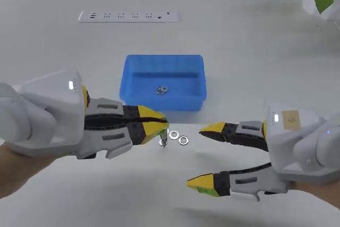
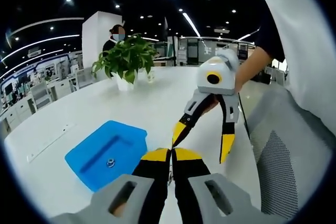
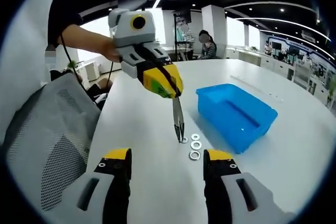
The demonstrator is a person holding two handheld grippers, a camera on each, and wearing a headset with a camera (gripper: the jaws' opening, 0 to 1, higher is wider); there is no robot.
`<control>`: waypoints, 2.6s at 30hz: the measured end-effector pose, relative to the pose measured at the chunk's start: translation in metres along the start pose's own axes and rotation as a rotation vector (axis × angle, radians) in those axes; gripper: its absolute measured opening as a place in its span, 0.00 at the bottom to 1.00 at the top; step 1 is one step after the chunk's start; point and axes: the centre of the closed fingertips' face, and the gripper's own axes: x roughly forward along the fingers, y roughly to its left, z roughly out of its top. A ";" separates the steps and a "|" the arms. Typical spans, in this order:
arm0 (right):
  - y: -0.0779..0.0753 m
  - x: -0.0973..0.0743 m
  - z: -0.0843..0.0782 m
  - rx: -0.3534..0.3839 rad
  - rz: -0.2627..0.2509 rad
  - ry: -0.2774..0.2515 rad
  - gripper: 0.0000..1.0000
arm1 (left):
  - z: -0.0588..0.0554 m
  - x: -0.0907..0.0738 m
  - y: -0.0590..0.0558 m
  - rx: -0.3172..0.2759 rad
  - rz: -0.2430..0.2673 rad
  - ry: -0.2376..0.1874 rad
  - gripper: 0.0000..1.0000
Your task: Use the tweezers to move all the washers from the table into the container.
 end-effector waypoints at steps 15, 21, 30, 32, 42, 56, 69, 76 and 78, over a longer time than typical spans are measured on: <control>-0.010 0.051 0.024 -0.090 0.145 0.015 0.37 | -0.001 -0.004 -0.005 -0.007 -0.048 0.033 0.05; -0.010 0.053 0.021 -0.101 0.187 0.034 0.23 | -0.001 -0.003 -0.010 -0.004 -0.055 0.036 0.05; -0.009 0.053 0.015 -0.130 0.233 0.069 0.12 | -0.001 -0.002 -0.011 -0.004 -0.061 0.042 0.05; -0.008 0.053 0.015 -0.151 0.236 0.075 0.12 | -0.001 -0.001 -0.011 0.002 -0.061 0.048 0.05; -0.009 0.053 0.015 -0.171 0.233 0.079 0.10 | -0.002 -0.001 -0.007 -0.014 -0.047 0.050 0.06; -0.007 0.049 0.014 -0.162 0.242 0.072 0.09 | -0.004 0.000 -0.006 -0.024 -0.035 0.074 0.12; -0.005 0.044 0.027 -0.157 0.234 0.056 0.09 | -0.004 -0.018 0.003 -0.049 0.037 0.075 0.26; -0.003 0.037 0.043 -0.172 0.237 0.040 0.09 | -0.002 -0.036 0.000 -0.103 0.060 0.030 0.33; -0.004 0.035 0.048 -0.178 0.235 0.035 0.09 | -0.001 -0.040 -0.002 -0.116 0.058 0.018 0.35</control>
